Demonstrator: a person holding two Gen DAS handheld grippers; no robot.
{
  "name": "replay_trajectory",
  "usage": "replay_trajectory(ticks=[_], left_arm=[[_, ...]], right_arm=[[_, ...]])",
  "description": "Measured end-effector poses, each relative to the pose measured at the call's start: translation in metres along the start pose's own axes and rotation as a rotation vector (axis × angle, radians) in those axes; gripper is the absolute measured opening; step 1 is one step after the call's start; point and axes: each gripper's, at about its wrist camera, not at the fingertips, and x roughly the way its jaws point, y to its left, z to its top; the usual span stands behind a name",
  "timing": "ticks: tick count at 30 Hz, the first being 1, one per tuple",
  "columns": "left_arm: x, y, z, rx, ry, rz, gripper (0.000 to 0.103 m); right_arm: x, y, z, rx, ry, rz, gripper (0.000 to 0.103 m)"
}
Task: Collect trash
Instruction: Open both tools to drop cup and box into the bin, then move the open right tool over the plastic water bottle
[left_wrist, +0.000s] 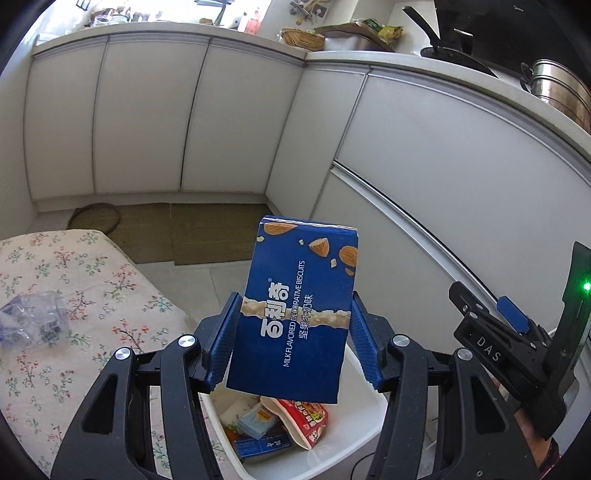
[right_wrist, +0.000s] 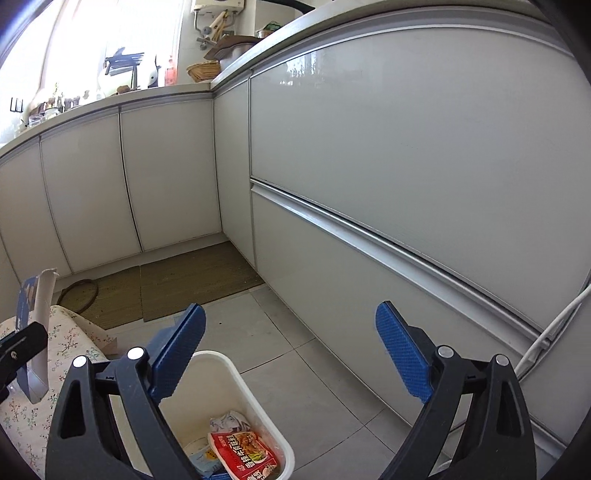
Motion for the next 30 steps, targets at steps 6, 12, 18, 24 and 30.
replay_trajectory(ticks=[6, 12, 18, 24, 30], left_arm=[[0.027, -0.003, -0.013, 0.013, 0.089, -0.047, 0.058], [0.026, 0.007, -0.017, -0.011, 0.111, -0.03, 0.071], [0.014, 0.027, -0.013, -0.062, 0.117, 0.042, 0.076], [-0.009, 0.068, -0.015, -0.121, 0.133, 0.161, 0.077], [-0.037, 0.126, -0.023, -0.154, 0.181, 0.307, 0.082]], right_arm=[[0.004, -0.005, 0.0, -0.003, -0.001, -0.041, 0.093], [-0.001, 0.004, 0.006, 0.014, 0.001, -0.026, 0.094], [-0.007, 0.033, 0.005, -0.035, -0.001, 0.008, 0.096], [-0.013, 0.076, 0.006, -0.072, 0.005, 0.078, 0.096], [-0.023, 0.144, -0.008, -0.17, 0.007, 0.189, 0.096]])
